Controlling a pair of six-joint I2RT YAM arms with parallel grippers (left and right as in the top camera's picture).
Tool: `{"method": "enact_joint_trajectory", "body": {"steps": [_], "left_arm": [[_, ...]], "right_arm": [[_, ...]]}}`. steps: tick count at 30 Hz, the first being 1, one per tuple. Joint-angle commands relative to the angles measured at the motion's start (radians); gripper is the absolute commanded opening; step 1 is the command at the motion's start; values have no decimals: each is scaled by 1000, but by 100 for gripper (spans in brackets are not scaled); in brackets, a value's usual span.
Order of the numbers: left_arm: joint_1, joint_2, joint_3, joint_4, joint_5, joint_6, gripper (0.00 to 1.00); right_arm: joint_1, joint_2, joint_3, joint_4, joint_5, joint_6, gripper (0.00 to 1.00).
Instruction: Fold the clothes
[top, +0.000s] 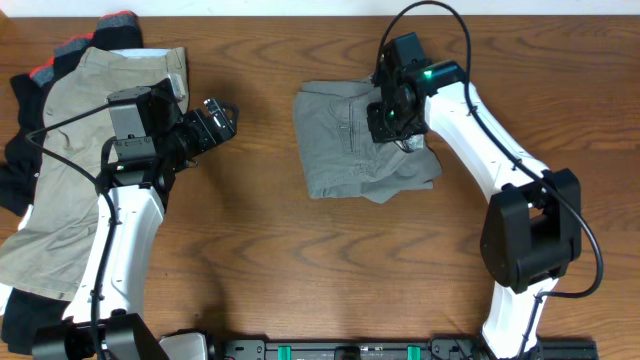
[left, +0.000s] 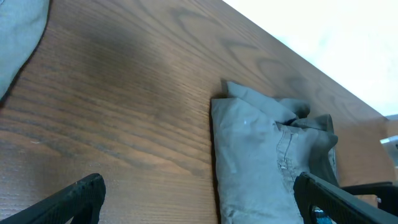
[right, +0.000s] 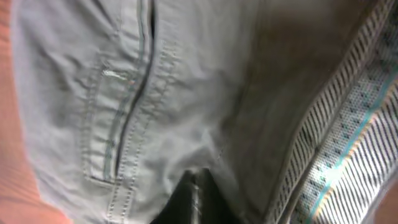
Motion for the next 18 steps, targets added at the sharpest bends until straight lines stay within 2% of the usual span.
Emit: {"method": "enact_joint_trajectory", "body": {"steps": [1, 5, 14, 18], "left_arm": [[2, -5, -3, 0, -5, 14, 98], [2, -5, -3, 0, -5, 14, 98], [2, -5, -3, 0, -5, 14, 98], [2, -5, -3, 0, -5, 14, 98]], "right_arm": [[-16, 10, -1, -23, 58, 27, 1], [-46, 11, -21, -35, 93, 42, 1], [-82, 12, -222, 105, 80, 75, 1], [-88, 10, -233, 119, 74, 74, 1]]}}
